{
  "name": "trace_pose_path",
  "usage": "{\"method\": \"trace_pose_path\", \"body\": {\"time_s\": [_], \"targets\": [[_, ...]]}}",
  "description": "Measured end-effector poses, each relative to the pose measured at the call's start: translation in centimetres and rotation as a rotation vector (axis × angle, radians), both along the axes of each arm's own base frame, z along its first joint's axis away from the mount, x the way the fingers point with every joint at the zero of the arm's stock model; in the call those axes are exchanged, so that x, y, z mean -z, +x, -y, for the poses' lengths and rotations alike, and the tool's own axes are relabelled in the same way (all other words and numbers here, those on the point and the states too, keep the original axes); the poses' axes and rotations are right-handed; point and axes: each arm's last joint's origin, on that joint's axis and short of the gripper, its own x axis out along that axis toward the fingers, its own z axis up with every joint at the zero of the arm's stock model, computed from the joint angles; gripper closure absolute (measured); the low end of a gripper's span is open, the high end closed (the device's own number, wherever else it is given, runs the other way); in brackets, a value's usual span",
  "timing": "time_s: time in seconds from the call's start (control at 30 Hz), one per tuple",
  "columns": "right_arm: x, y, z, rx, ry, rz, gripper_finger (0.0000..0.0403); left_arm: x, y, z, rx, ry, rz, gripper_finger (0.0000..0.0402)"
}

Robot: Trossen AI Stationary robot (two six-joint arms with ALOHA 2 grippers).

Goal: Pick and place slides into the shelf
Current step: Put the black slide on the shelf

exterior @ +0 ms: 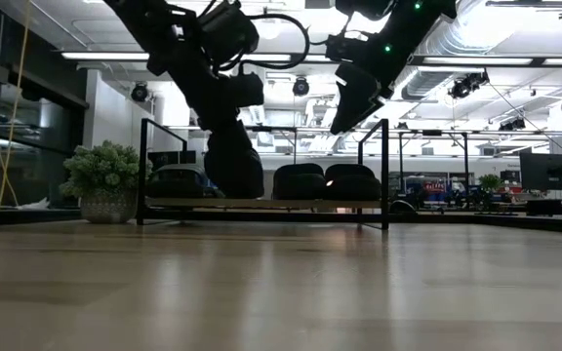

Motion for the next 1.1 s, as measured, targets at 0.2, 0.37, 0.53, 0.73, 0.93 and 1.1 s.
{"method": "trace_pose_path", "body": {"time_s": [0.2,0.37,0.53,0.73,0.93,1.1], "targets": [[0.0,0.0,0.0,0.0,0.001,0.0,0.0155,0.18,0.25,0.2,0.076,-0.094,0.051,0.039],[0.01,0.0,0.0,-0.002,0.004,0.0,0.0155,0.27,0.27,0.26,0.095,-0.123,0.057,0.0389],[0.01,0.0,-0.02,-0.005,0.006,0.0,0.0155,0.46,-0.1,0.27,0.033,-0.11,0.041,0.0389],[0.01,0.01,-0.03,-0.007,0.009,0.0,0.0155,0.53,-0.2,0.32,0.024,-0.118,0.038,0.0389],[0.01,0.01,-0.03,-0.007,0.009,0.0,0.0155,0.71,-0.13,0.47,0.072,-0.186,0.052,0.0388],[0.02,0.01,-0.03,-0.008,0.01,0.0,0.0155,0.78,-0.04,0.57,0.105,-0.225,0.064,0.0349]]}}
